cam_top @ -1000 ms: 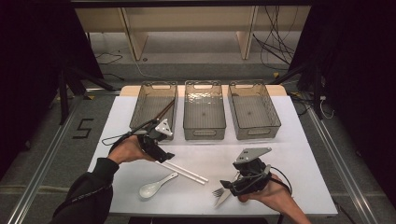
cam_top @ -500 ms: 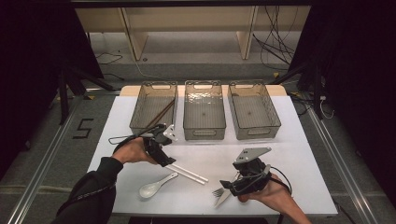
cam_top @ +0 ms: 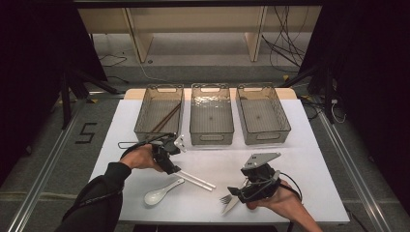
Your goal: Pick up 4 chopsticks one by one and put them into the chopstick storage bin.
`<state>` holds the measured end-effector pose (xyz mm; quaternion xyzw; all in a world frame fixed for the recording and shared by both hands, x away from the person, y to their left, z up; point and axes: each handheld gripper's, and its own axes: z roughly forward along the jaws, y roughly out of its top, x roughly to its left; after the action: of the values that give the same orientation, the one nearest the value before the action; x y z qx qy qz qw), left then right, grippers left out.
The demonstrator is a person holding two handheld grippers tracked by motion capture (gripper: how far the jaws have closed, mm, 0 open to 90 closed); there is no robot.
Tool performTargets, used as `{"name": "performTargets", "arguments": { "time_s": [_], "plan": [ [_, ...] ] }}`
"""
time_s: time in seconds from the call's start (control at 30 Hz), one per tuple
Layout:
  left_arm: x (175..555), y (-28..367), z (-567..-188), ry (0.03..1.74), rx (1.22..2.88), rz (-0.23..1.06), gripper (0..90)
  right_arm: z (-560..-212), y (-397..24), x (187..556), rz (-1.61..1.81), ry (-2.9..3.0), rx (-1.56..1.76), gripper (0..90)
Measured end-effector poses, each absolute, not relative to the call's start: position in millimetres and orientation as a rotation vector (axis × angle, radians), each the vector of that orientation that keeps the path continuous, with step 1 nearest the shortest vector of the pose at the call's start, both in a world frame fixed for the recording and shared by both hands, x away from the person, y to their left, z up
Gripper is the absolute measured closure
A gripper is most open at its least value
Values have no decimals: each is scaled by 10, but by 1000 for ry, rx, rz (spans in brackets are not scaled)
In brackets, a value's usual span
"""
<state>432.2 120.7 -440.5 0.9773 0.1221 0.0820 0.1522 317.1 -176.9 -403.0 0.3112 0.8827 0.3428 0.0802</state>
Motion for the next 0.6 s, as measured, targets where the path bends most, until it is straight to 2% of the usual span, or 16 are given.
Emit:
{"name": "performTargets", "arguments": {
  "time_s": [0.2, 0.6],
  "plan": [
    [4341, 1206, -4458, 328, 2827, 213, 425, -4032, -1762, 3167, 1023, 2643, 930, 254],
    [4354, 1171, -4540, 259, 2858, 196, 504, -4033, -1763, 3171, 1022, 2645, 930, 255]
  ]
}}
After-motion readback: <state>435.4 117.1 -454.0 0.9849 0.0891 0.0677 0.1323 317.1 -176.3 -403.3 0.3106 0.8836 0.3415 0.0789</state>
